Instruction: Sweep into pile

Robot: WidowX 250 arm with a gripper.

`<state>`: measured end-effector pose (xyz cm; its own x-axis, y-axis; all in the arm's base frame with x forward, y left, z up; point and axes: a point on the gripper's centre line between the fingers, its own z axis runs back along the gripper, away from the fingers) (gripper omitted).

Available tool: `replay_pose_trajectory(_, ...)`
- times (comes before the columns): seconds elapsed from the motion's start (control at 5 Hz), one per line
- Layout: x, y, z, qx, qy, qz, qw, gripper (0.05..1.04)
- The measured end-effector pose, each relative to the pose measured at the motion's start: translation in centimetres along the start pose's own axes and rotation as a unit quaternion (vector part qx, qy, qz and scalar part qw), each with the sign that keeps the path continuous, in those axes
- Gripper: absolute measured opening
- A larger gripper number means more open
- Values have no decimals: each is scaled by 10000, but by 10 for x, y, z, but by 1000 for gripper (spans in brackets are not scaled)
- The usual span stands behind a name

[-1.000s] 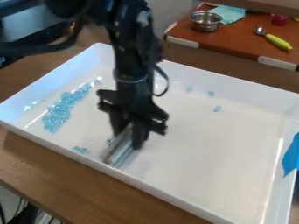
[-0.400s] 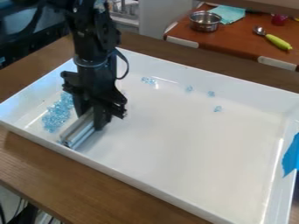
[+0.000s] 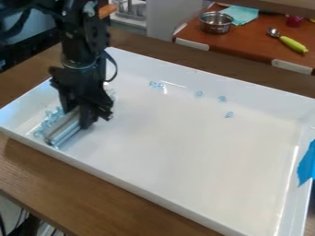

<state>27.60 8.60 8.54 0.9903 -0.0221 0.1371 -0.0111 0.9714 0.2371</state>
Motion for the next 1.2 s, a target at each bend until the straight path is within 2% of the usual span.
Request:
replay_pose_trajectory(0.2, -10, 10, -1, 49, 256, -60, 9996, 376)
replay_pose_trajectory(0.4, -12, -1, 7, -283, 210, -300, 9989, 376)
replay_pose_trajectory(0.6, 2, -22, 22, -912, 218, -250, 9953, 377)
replay_pose_trajectory(0.8, 29, -46, 44, -1351, 48, -199, 9906, 376)
replay_pose_trajectory(1.0, 43, -80, 62, -1648, 160, -291, 9858, 376)
replay_pose_trajectory(1.2, 55, -118, 78, -1811, 139, -488, 9822, 376)
